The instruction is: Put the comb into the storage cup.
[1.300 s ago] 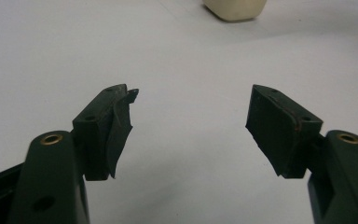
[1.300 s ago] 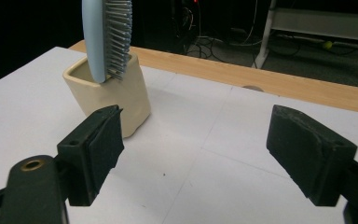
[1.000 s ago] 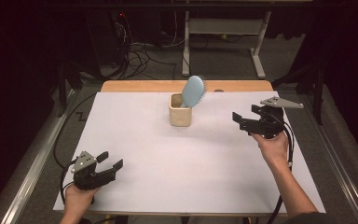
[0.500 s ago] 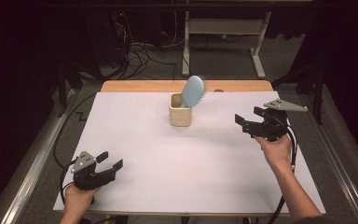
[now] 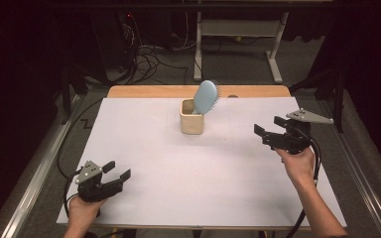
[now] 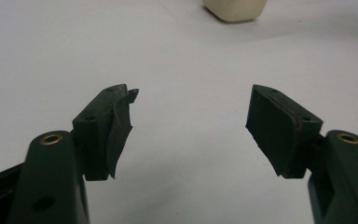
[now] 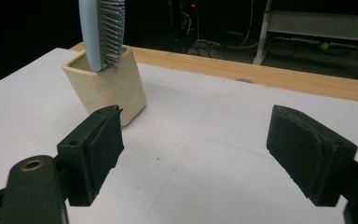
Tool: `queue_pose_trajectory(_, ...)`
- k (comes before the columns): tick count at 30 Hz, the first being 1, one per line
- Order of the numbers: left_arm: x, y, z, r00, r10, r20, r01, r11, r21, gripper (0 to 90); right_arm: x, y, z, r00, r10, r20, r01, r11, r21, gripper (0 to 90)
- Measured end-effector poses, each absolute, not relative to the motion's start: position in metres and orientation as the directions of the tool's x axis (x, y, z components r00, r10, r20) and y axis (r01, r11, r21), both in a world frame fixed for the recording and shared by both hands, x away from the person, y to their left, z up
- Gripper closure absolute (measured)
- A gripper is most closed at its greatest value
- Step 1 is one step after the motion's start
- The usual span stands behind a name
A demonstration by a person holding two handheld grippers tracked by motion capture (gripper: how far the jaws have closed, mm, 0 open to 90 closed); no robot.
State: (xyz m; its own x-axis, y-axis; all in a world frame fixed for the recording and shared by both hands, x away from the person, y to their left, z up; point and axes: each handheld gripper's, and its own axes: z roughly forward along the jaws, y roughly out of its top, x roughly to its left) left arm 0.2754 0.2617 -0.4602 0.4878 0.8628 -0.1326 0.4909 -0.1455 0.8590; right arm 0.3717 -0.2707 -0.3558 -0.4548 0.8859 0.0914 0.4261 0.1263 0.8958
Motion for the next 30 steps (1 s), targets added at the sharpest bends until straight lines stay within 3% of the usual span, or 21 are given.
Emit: queue_pose_trajectory(30,0.275,0.262,-0.460,0.488,0.863,-0.129,0.490,-0.148,0.859,31.0,0.354,-0.287,-0.363,-0.449,0.887,0.105,0.415,0.103,0.904,19.2)
